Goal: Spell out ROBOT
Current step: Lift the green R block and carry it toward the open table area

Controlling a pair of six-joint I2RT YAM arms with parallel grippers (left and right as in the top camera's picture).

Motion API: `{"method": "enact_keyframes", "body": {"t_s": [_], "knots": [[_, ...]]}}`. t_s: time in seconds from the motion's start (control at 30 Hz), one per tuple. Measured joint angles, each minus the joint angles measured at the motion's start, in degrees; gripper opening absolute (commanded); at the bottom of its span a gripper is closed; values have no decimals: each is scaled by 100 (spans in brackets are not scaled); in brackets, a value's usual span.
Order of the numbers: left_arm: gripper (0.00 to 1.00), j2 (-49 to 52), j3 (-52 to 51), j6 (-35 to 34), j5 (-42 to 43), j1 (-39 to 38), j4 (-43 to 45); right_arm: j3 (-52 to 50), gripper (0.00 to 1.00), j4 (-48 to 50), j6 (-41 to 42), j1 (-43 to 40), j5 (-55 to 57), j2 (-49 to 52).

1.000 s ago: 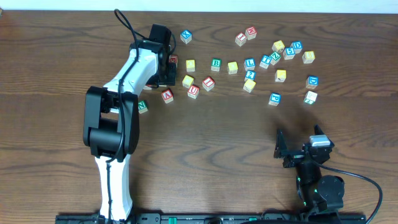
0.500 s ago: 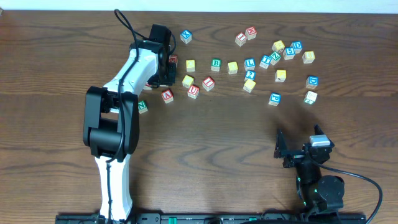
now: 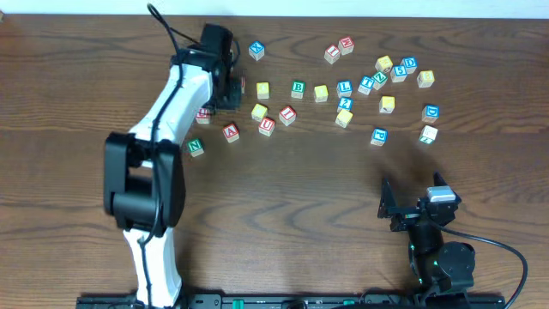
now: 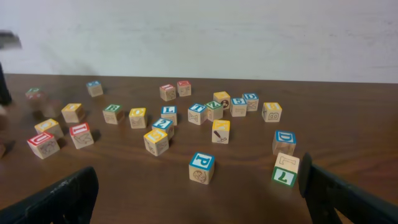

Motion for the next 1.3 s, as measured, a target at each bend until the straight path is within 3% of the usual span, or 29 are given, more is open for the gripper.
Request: {"method": "enact_keyframes", "body": {"t_s": [0.23,0.4,0.5,0.83,1.13,1.3], "knots": [[22,-1705,0,0,2,0,-612,0,99,0,0,0,0,2],[21,-2844,0,-111,0,-37,-2232,0,99,4,0,0,0,0],[21,-2940,-4,-157,4,-271,-2465,0,99,0,0,0,0,0],[21,-2876,-2227,-905,22,-1303,-343,0,99,-2,0,0,0,0],[21,-2743,-3423,-1484,24,-1314,479,0,99,0,0,0,0,0],[21,-2229,-3506,-1521,22,-1314,612,0,99,0,0,0,0,0]]}}
